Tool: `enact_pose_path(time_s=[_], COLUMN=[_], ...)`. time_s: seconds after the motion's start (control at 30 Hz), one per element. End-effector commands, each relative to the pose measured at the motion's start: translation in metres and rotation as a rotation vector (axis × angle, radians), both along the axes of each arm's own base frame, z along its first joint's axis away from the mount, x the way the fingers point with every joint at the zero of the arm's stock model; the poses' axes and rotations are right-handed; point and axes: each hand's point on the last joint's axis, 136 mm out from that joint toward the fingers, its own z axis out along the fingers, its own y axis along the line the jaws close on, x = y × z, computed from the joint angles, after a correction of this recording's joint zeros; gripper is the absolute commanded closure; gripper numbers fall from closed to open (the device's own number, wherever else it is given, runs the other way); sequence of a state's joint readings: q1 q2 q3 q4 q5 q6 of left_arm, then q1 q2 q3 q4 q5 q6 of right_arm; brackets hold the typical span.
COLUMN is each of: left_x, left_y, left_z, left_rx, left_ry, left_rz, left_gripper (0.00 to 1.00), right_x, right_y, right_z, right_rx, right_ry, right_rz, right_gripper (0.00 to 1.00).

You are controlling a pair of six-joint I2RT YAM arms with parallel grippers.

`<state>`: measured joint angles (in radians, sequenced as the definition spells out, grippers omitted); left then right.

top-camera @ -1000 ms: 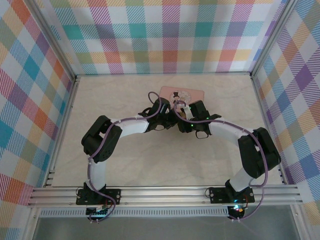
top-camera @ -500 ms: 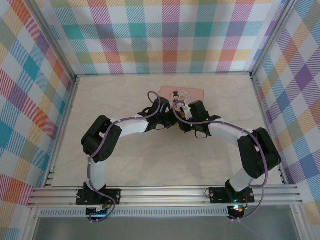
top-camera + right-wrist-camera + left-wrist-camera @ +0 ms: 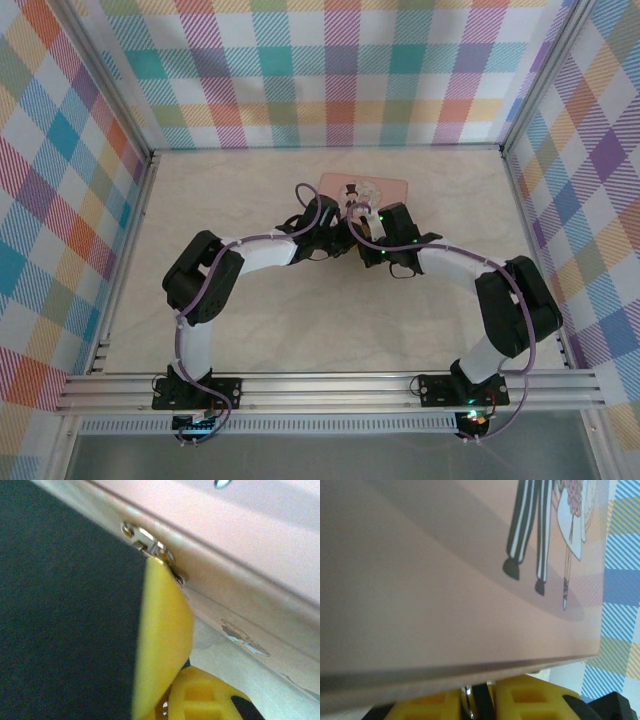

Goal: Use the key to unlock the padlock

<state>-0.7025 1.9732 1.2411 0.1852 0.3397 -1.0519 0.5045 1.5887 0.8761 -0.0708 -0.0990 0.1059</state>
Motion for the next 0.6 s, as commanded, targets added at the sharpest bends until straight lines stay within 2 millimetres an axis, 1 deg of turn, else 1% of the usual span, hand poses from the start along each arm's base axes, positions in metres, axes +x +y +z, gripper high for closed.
enact_pose_path(time_s=[0.0, 0.17, 0.27, 0.4, 0.57], left_x=[-0.012, -0.015, -0.018, -0.020, -0.018], left_y=[-0.006, 0.005, 0.012, 0.023, 0.039], left_z=[0.017, 0.004, -0.005, -0.011, -0.006], left_rx=[-0.037, 0.011, 0.037, 0.063, 0.104], left_ry=[-0.018, -0.005, 0.011, 0.017, -0.007], left_rz=[-0.047, -0.024, -0.012, 0.008, 0.036], left_gripper=[0.68, 0.65, 0.62, 0.59, 0.58], right_x=[-0.003, -0.015, -0.020, -0.023, -0.024], right_y=[0.018, 0.017, 0.014, 0.013, 0.011], right_z=[0.004, -0.022, -0.033, -0.041, -0.043], right_rx=[0.100, 0.119, 0.114, 0.106, 0.100], right_ry=[0.010, 0.087, 0.112, 0.131, 0.135], right_rz=[0.029, 0.008, 0.003, 0.004, 0.003], right_gripper=[1.00, 1.00, 1.00, 1.00, 1.00])
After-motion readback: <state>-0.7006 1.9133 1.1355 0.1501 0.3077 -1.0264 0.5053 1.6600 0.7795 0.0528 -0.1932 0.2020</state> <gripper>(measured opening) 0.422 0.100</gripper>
